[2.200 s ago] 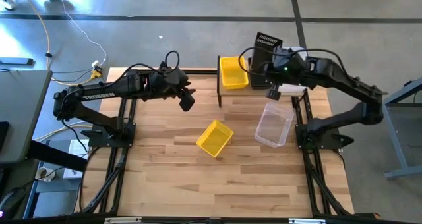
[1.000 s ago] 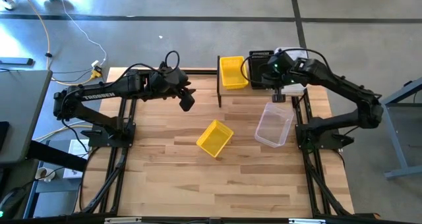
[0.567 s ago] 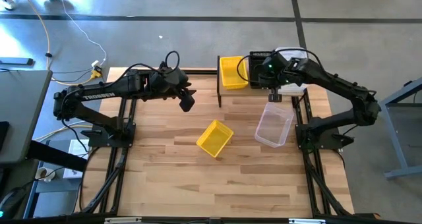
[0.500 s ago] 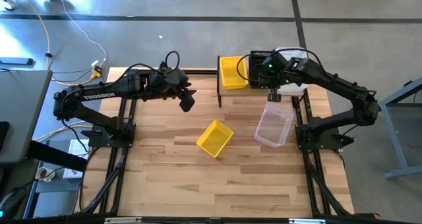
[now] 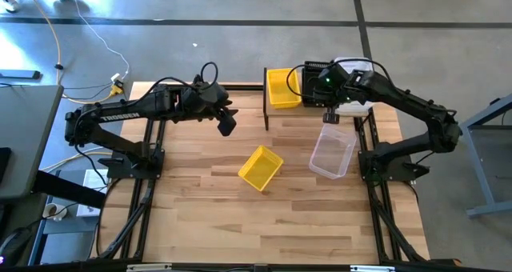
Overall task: Stack baskets on shelf by color
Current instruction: Stack the black bin on top of the other stacked black bins on the shelf
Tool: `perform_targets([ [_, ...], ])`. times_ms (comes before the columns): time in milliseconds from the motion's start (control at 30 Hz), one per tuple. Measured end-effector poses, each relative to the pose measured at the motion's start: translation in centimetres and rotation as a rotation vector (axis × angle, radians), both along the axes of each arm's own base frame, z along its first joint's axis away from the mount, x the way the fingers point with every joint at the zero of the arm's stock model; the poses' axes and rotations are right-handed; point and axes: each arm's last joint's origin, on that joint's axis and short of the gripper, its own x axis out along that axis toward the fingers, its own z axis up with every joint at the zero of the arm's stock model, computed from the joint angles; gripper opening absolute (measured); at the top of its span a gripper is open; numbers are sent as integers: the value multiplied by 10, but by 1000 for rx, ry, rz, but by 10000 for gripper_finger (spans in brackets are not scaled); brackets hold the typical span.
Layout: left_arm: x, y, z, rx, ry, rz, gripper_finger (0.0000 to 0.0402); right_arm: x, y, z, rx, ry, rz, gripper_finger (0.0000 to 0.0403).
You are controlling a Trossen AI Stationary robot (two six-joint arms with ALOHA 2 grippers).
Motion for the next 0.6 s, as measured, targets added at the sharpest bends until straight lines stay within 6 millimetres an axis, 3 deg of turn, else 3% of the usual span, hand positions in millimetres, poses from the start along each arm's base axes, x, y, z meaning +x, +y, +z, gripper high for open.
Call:
perform_targets([
  [333, 0, 0, 0, 11, 9, -11, 170, 1, 3, 0, -42, 34, -4, 6],
  [600, 0, 0, 0, 9, 8, -15, 170, 2, 8, -1, -58, 72, 2, 68],
])
